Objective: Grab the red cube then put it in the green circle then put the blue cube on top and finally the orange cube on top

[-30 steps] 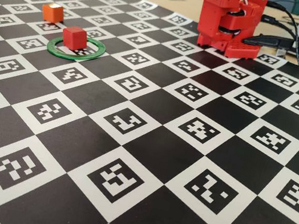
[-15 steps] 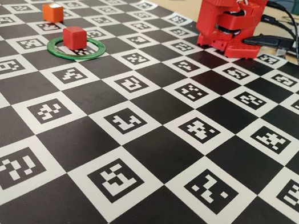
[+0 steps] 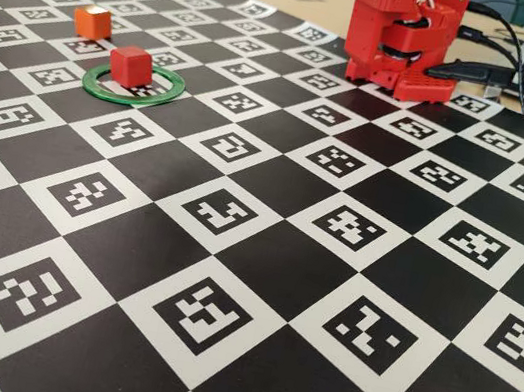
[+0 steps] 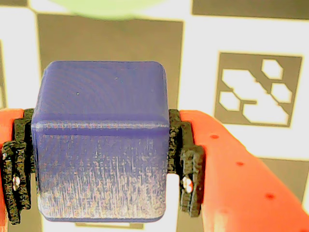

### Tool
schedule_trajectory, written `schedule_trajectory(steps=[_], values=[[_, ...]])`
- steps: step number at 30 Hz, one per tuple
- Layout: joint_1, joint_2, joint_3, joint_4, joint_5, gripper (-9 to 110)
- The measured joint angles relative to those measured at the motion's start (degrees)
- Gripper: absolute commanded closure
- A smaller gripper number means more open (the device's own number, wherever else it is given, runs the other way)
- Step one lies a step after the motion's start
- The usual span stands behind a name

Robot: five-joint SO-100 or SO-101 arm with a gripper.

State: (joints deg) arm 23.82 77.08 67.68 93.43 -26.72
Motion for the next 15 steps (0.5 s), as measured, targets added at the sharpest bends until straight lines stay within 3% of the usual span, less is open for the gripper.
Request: schedule_trajectory(steps=[15], values=[[4.0,-0.1,5.4,-8.9,-2.5,94]])
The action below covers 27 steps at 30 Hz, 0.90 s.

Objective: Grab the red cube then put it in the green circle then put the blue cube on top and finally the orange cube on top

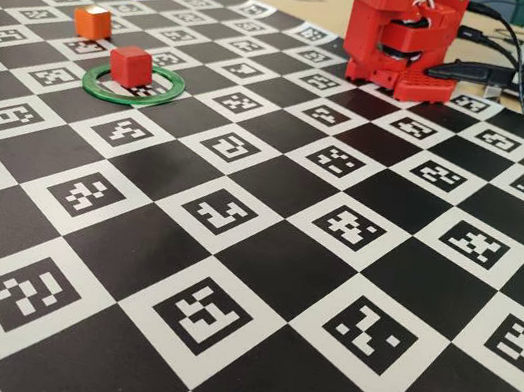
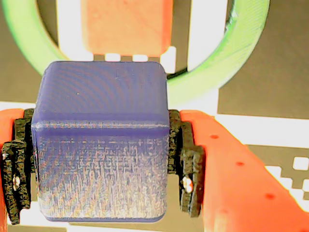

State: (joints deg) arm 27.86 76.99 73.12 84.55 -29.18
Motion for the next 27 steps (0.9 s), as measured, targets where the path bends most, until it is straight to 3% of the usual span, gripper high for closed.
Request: schedule_trajectory(steps=[27], values=[[1.1,-6.6,3.2,-6.3,-1.4,94]])
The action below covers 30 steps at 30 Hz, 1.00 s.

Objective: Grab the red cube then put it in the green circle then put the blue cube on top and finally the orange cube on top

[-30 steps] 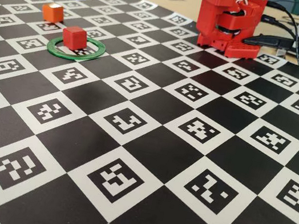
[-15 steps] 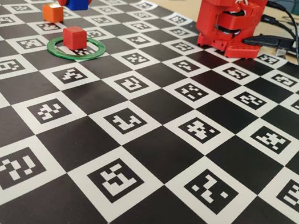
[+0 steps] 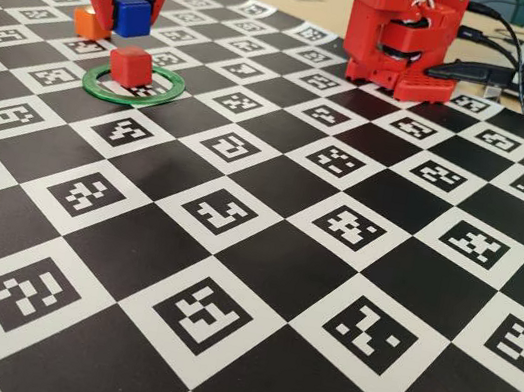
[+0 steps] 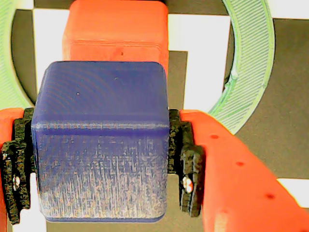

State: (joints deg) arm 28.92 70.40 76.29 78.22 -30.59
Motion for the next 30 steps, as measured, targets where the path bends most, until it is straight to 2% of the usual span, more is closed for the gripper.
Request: schedule_trajectory(steps=[30], values=[[-0.5,-0.1,4.1,-4.2,1.2,94]])
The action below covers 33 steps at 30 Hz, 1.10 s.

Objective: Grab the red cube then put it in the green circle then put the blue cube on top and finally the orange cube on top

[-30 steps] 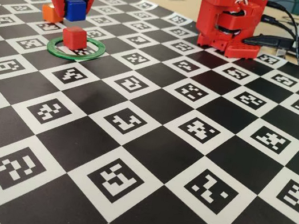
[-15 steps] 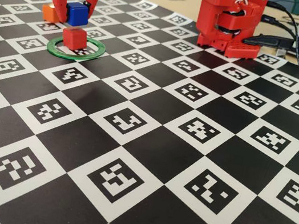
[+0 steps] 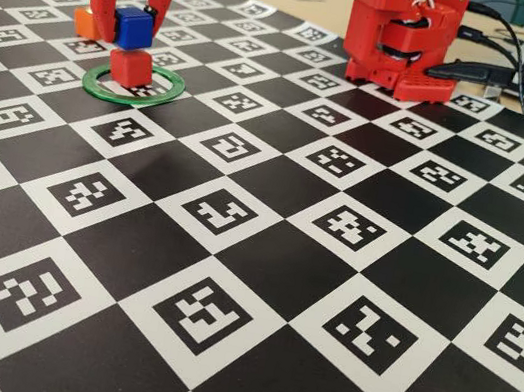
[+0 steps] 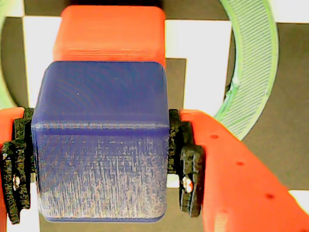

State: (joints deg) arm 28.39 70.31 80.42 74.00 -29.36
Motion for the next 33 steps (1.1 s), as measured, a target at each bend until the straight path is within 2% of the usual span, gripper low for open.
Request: schedule_trajectory(steps=[18,20,25,33], values=[[0.0,-0.8,0.2,-0.4,0.0,93],[0.0,-0.8,0.2,-0.4,0.0,90],[0.0,-0.8,0.2,-0.4,0.0,71],[0.0,-0.8,0.2,-0.4,0.0,66]])
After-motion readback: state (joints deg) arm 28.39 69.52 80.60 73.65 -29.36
